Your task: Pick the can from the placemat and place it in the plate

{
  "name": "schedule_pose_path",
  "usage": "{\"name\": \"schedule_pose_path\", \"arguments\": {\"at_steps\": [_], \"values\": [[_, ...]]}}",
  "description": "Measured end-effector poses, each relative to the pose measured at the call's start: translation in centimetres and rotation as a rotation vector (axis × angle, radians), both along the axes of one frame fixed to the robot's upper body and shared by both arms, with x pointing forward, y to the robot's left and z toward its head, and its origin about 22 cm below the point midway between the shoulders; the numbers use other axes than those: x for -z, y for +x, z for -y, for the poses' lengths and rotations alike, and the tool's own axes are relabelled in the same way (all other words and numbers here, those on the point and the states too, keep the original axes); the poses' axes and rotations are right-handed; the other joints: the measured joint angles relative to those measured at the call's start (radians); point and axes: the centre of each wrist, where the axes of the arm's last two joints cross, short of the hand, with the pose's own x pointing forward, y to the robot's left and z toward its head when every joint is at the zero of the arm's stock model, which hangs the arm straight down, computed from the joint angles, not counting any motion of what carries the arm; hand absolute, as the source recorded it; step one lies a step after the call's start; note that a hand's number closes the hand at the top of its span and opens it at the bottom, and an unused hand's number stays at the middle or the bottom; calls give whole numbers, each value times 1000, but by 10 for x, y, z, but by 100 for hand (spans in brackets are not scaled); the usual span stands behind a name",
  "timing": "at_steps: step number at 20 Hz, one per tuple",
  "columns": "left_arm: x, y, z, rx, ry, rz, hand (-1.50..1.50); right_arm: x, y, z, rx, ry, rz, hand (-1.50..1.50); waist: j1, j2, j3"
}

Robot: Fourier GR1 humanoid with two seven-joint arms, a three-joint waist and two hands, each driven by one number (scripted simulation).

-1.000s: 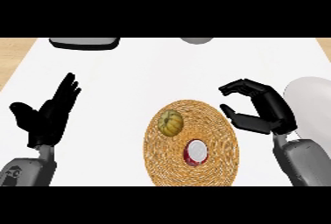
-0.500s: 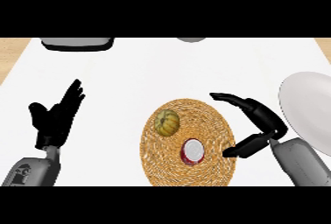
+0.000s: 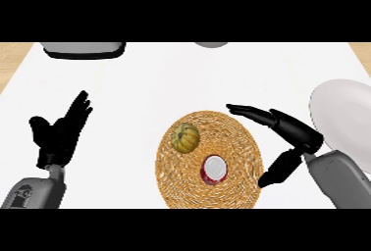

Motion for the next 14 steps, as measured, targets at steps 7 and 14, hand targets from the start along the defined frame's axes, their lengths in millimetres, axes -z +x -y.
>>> {"name": "schedule_pose_path", "arguments": {"at_steps": [7, 14], "values": [[-2, 4, -1, 1, 2, -5, 0, -13, -5, -17, -54, -208, -10, -150, -1, 0, 0], [-6, 6, -1, 3, 5, 0, 0, -17, -12, -40, -53, -396, 45, -150, -1, 0, 0]]}}
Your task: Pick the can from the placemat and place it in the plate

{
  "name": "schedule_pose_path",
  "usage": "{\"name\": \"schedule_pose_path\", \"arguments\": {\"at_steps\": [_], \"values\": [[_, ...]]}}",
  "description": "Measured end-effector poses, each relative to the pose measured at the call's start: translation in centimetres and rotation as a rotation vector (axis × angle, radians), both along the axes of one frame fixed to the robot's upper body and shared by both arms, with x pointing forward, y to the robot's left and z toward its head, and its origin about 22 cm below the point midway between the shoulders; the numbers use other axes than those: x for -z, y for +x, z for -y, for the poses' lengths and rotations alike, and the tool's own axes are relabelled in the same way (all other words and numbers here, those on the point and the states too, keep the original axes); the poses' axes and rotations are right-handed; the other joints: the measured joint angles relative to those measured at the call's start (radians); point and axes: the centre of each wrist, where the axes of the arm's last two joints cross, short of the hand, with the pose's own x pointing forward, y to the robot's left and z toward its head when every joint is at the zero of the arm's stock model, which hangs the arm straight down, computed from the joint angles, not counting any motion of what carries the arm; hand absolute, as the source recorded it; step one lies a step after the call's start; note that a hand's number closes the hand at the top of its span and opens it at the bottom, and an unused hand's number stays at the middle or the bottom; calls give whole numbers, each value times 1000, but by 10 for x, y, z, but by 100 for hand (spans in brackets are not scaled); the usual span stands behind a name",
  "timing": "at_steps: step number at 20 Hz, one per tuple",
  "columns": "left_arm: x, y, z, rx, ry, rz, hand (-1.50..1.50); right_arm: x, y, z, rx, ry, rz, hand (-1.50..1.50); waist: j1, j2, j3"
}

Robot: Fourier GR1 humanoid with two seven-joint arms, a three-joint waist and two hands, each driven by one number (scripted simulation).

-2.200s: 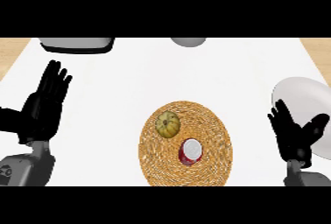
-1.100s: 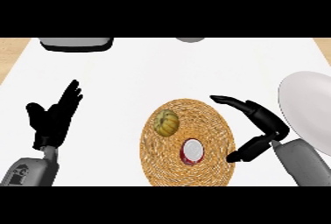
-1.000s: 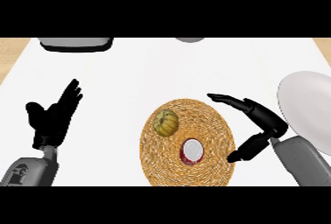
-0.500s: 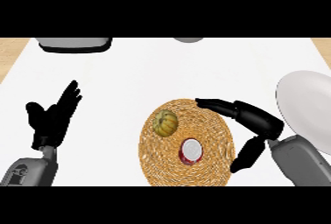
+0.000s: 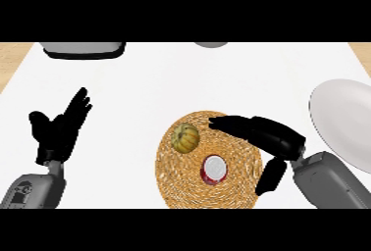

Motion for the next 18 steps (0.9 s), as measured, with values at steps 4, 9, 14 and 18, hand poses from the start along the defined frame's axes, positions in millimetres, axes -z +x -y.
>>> {"name": "schedule_pose_path", "arguments": {"at_steps": [4, 9, 14, 18], "values": [[6, -1, -4, -5, -2, -3, 0, 1, -4, -16, -15, -88, 8, -150, 1, 0, 0], [1, -1, -3, 1, 1, -3, 0, 3, -2, -28, -28, -155, -5, -150, 2, 0, 0], [11, 2, -1, -4, 2, -4, 0, 7, -2, -43, -35, -197, -8, -150, 1, 1, 0], [10, 3, 0, 2, 2, -1, 0, 16, 2, -57, -22, -219, 2, -150, 3, 1, 0]]}}
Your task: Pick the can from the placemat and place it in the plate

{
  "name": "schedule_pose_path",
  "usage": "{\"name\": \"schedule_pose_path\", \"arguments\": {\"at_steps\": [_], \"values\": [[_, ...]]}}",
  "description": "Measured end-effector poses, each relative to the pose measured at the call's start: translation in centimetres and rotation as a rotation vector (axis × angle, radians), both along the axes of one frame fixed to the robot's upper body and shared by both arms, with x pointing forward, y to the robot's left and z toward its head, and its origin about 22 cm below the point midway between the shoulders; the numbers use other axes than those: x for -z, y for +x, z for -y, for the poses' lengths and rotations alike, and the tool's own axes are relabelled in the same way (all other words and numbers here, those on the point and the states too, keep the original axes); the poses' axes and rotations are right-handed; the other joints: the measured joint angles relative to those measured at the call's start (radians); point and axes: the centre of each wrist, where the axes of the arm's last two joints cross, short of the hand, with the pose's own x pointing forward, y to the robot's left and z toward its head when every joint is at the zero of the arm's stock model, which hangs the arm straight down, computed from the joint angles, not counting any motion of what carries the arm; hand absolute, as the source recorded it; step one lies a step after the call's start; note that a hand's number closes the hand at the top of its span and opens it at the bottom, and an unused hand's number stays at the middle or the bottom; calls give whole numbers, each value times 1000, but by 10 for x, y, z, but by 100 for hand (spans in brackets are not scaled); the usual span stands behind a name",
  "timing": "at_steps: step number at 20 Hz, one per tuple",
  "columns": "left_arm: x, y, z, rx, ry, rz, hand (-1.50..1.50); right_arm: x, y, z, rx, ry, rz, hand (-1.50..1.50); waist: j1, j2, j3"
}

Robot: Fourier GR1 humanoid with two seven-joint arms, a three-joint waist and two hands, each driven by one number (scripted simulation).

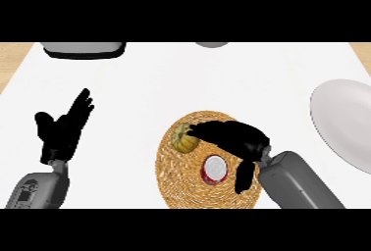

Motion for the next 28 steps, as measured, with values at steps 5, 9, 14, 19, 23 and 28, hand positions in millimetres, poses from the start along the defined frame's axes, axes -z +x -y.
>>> {"name": "schedule_pose_path", "arguments": {"at_steps": [5, 9, 14, 19, 23, 28], "values": [[-9, -4, -4, 2, 2, -2, 0, 10, -3, -11, -4, -26, 18, -150, 1, -1, 0], [-11, 0, -3, 0, 2, 3, 0, 11, -1, -17, -34, -67, 19, 150, 0, -2, 0], [-11, -1, -3, 0, 1, 1, 0, 13, -7, -16, -121, -58, 52, 150, -2, -11, 0], [-7, -3, -7, -5, 3, 1, 0, 14, -14, -21, -151, -22, 56, 150, -3, -13, -1], [-10, -4, -5, -7, 3, -1, 0, 15, -21, -23, -140, 27, 75, 150, -3, -14, 0], [-6, -7, -7, -23, 5, 1, 0, 21, -35, 16, 71, 46, 112, 150, -17, -13, 0]]}}
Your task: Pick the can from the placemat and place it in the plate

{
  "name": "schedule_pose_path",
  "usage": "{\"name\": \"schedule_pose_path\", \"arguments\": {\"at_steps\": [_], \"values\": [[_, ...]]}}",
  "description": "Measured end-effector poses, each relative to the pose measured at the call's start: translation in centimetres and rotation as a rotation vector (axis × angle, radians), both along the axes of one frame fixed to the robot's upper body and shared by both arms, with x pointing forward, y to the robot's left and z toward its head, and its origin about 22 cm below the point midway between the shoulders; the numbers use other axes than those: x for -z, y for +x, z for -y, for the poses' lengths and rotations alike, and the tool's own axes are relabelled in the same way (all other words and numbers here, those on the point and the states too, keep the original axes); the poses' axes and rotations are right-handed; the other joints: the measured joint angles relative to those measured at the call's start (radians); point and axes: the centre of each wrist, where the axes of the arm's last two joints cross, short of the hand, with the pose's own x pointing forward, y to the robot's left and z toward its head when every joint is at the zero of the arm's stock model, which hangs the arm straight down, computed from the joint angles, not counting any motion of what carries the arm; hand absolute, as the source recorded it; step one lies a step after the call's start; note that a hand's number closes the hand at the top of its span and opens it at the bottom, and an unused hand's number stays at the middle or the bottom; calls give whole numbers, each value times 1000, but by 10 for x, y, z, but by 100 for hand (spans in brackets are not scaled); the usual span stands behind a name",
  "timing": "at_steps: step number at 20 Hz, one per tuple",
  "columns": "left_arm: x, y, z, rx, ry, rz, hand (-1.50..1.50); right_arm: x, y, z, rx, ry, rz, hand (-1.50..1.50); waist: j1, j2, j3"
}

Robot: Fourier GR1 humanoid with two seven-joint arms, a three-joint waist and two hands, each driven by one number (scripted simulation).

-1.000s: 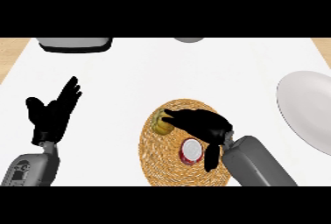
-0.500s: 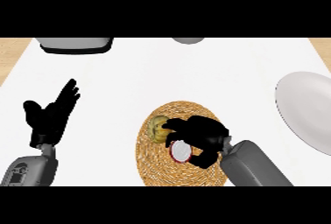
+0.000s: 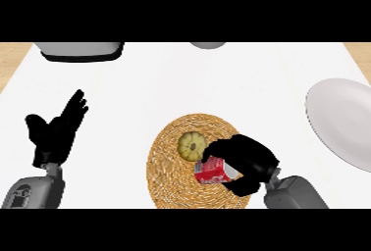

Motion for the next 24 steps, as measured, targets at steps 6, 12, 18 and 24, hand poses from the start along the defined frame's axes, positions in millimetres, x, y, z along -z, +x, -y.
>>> {"name": "schedule_pose_path", "arguments": {"at_steps": [6, 12, 18, 24], "values": [[0, -3, -3, -10, -7, -7, 0, -7, -27, 51, 295, 23, 157, 150, -14, 3, 0], [3, -5, -4, -17, -4, -12, 0, -54, -45, 80, 544, 164, 469, 150, -23, 3, 0], [-2, -2, 0, -2, -2, -6, 0, -77, -59, 115, 778, 250, 594, 150, -4, 8, 0], [-4, 2, 7, 9, -5, 1, 0, -81, -48, 164, 944, 331, 572, 150, 8, 12, 1]]}}
